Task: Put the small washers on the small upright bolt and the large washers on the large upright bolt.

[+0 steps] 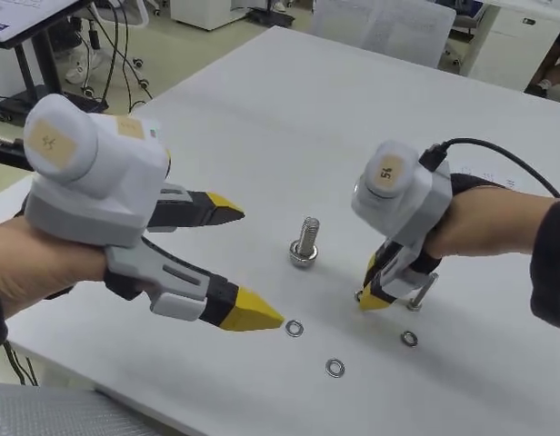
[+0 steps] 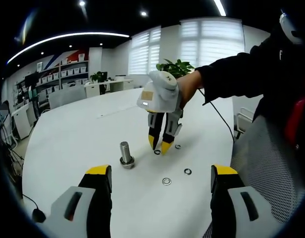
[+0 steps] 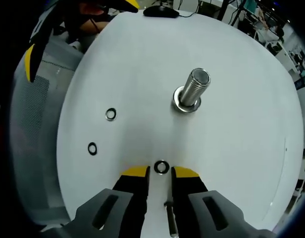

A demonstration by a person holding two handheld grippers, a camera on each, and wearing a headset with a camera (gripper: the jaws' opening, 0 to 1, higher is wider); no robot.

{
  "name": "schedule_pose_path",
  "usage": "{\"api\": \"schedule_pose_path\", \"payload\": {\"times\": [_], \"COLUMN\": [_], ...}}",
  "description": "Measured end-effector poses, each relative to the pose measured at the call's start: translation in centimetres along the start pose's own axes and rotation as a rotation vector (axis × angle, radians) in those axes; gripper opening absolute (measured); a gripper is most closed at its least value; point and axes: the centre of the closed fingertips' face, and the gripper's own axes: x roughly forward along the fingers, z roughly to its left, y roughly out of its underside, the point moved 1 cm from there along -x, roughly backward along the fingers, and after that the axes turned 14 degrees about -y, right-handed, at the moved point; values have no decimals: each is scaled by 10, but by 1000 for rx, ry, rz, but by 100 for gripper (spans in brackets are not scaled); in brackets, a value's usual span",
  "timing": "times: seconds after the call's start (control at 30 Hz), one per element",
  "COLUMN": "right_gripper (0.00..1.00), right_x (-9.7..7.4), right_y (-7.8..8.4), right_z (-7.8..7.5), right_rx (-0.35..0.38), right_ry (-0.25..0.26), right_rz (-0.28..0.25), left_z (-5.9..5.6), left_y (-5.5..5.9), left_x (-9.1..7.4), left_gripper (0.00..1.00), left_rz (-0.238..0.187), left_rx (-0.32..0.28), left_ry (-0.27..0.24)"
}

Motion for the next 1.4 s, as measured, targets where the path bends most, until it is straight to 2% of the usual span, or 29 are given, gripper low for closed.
{"api": "schedule_pose_path", "payload": {"times": [0.7, 1.07, 1.27, 1.4], "right_gripper": [14, 13, 13, 13], "right_x": [2, 2, 0, -1], "right_y": [2, 2, 3, 4], "right_z": [-1, -1, -1, -1], "right_rx": [-18, -20, 0, 9], "right_ry": [21, 25, 15, 20], "right_rz": [4, 30, -5, -8], "left_z": [-4, -6, -6, -6], "left_y": [1, 1, -1, -1], "left_x": [2, 5, 5, 5], "left_gripper": [81, 81, 80, 80], "left_rz": [2, 6, 2, 1], "left_rx": [-7, -3, 0, 0], "left_ry": [3, 7, 6, 8]}}
